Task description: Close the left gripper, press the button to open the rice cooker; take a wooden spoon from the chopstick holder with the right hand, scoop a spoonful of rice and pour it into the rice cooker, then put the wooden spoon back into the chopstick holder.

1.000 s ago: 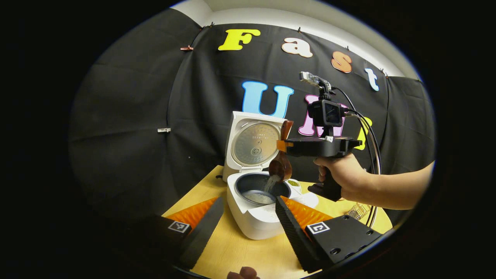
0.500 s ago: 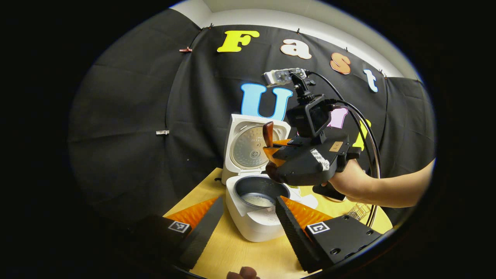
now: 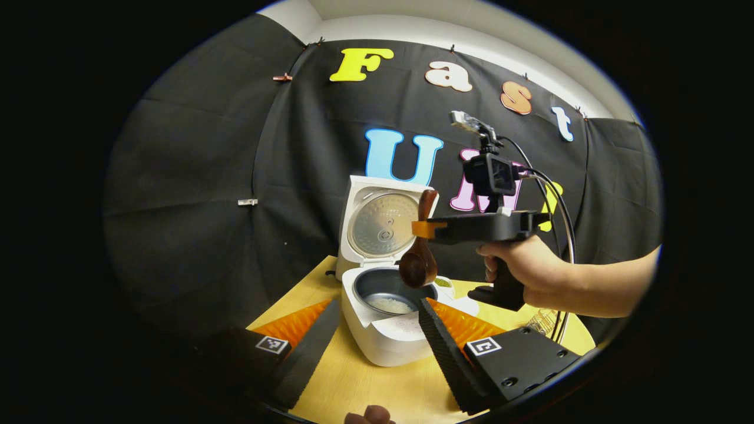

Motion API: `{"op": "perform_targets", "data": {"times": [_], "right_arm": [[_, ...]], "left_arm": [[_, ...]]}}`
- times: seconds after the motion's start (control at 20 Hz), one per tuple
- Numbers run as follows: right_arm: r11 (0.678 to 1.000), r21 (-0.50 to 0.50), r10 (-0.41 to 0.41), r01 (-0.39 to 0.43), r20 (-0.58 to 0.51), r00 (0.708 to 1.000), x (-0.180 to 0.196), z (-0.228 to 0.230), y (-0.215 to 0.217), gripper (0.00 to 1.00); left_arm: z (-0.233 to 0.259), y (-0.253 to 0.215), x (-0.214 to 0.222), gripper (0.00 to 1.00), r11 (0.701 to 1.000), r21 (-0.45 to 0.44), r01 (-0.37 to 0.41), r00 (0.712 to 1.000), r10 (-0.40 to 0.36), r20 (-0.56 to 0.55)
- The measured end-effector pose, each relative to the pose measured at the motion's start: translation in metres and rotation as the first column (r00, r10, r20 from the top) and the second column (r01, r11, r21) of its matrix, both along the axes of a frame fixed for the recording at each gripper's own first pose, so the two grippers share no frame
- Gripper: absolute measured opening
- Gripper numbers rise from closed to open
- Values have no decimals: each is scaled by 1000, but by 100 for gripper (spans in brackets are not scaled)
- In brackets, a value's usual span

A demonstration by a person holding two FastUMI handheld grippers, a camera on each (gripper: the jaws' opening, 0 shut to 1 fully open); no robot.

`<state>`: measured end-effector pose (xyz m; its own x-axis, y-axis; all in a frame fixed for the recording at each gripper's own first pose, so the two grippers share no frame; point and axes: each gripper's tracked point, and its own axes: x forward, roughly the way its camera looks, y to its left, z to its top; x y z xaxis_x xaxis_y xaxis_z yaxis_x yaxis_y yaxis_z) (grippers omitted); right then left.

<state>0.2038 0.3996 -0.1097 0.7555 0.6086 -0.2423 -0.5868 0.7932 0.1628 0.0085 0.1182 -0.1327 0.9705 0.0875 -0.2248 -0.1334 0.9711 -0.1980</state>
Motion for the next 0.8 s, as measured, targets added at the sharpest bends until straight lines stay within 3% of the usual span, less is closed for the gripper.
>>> {"op": "perform_targets", "data": {"times": [0.15, 0.35, 0.55, 0.6, 0.8], "right_arm": [[984, 168, -40, 57, -102, 994, 3, 19, -21, 6], [953, 276, -75, 123, -178, 981, 3, 25, -65, 6], [856, 486, -33, 175, -287, 957, -10, 43, -109, 6], [842, 501, -56, 200, -287, 956, -8, 45, -127, 6], [838, 467, -176, 282, -259, 950, -9, 36, -213, 6]], "left_arm": [[4, -6, 1, 94, 1000, 8, 11, 1000, -11, 0], [13, -28, 4, 94, 999, 21, 43, 999, -43, 10], [20, -55, 13, 94, 996, 42, 83, 996, -84, 19], [22, -61, 15, 94, 995, 47, 91, 996, -92, 20], [27, -86, 25, 94, 991, 56, 121, 992, -123, 29]]}}
